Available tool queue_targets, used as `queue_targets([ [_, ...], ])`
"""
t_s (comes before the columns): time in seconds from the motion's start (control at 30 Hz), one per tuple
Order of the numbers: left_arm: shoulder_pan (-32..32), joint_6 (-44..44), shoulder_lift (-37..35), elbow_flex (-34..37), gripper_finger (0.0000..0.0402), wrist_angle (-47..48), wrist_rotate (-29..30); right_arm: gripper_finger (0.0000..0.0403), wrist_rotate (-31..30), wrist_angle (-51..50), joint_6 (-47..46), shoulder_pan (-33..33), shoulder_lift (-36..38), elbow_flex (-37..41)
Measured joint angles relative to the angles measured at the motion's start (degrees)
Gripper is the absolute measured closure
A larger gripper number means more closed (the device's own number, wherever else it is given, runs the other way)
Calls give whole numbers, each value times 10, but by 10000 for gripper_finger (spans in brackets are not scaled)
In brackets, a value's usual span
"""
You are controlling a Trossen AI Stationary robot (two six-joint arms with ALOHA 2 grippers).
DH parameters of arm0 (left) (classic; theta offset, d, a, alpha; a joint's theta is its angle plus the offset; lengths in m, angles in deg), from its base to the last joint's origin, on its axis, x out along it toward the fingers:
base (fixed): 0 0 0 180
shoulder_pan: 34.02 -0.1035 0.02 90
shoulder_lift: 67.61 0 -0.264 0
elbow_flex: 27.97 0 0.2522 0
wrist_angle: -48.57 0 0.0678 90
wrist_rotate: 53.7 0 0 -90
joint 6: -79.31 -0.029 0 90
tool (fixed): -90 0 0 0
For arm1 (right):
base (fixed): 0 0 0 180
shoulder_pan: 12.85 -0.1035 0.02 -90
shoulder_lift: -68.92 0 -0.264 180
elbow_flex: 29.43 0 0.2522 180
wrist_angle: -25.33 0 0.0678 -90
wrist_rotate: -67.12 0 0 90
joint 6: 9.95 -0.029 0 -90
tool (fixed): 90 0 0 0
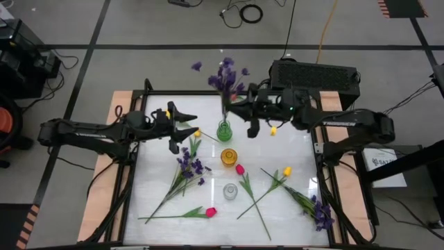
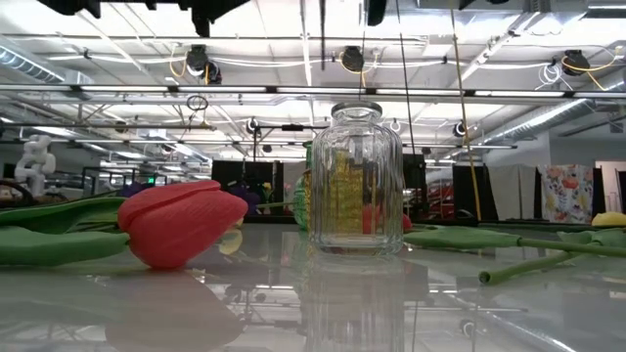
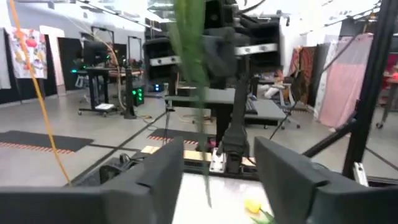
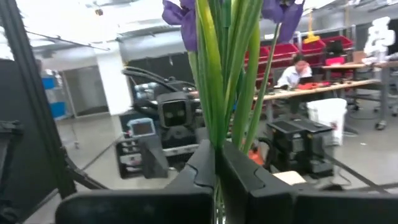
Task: Sort flowers into vase by color
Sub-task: Put the top right purple flowers into the green vase
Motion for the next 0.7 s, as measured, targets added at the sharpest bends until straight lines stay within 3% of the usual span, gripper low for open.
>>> queue_targets([
  [0.1,-13,-1,22,-15,155,-2,-29,402,0,35,-4,-8,-23,0],
  [0.23,-24,1,61,-63,149,9,-69,402,-2,60,-17,-11,-44,0],
  [0.43,-26,0,125,-142,148,106,-74,402,-2,70,-15,-17,-60,0],
  [0.7,-44,-1,168,-189,148,114,-80,402,-1,76,-3,-17,-61,0],
])
